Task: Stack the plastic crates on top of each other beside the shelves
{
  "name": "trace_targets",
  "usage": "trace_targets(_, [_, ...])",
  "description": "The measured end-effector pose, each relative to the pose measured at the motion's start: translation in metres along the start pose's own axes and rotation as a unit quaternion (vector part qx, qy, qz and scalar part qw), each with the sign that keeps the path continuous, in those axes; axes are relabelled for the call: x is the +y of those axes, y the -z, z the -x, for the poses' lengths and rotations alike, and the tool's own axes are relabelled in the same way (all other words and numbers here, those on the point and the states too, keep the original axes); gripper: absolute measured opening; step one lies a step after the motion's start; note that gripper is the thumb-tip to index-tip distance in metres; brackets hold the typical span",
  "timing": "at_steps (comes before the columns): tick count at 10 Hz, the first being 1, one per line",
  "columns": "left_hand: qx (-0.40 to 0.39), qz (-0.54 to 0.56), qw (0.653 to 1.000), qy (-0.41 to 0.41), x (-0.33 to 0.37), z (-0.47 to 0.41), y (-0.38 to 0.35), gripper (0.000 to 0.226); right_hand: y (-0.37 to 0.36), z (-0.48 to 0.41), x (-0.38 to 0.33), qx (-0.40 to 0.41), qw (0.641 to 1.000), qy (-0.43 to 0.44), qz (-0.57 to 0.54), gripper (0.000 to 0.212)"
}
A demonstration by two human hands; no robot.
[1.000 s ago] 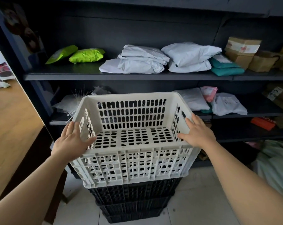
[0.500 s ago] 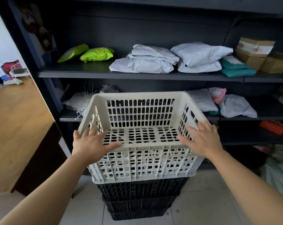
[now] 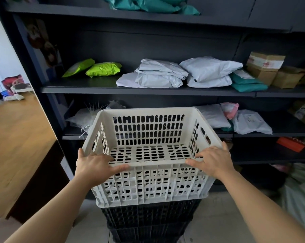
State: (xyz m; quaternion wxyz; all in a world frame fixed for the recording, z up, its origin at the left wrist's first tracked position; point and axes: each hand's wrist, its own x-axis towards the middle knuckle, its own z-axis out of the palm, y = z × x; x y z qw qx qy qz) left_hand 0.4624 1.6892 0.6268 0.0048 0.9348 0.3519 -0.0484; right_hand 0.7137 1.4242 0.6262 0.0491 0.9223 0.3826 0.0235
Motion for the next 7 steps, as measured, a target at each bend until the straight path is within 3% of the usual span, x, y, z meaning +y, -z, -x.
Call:
trace_targets(2, [-0.065,0.057,0.996,0.029,0.003,0.006,0.013,0.118,0.019,0.003,-0.001,-0.061,0.998,0.009,-0.022,0.115])
trace_targets(3, [-0.059,0.107,0.992,0.021,0.007,0.009,0.026,0.104,0.033,0.002,0.002,-0.083,0.992,-0.015,-0.092,0.101])
trace_targets(4, [-0.013,0.200,0.980,0.010,0.010,0.010,0.047,0.081,0.059,0.006,0.003,-0.033,0.975,-0.026,-0.220,0.076])
trace_targets(5, [0.050,0.237,0.970,0.006,0.015,0.013,0.076,0.064,0.109,0.018,0.004,0.080,0.935,-0.005,-0.347,0.047])
trace_targets(6, [0.118,0.245,0.962,0.005,0.017,0.019,0.101,0.063,0.179,0.058,-0.006,0.233,0.843,0.067,-0.480,0.031])
trace_targets(7, [0.170,0.258,0.951,-0.005,0.021,0.029,0.122,0.061,0.252,0.110,-0.010,0.356,0.676,0.276,-0.584,0.024])
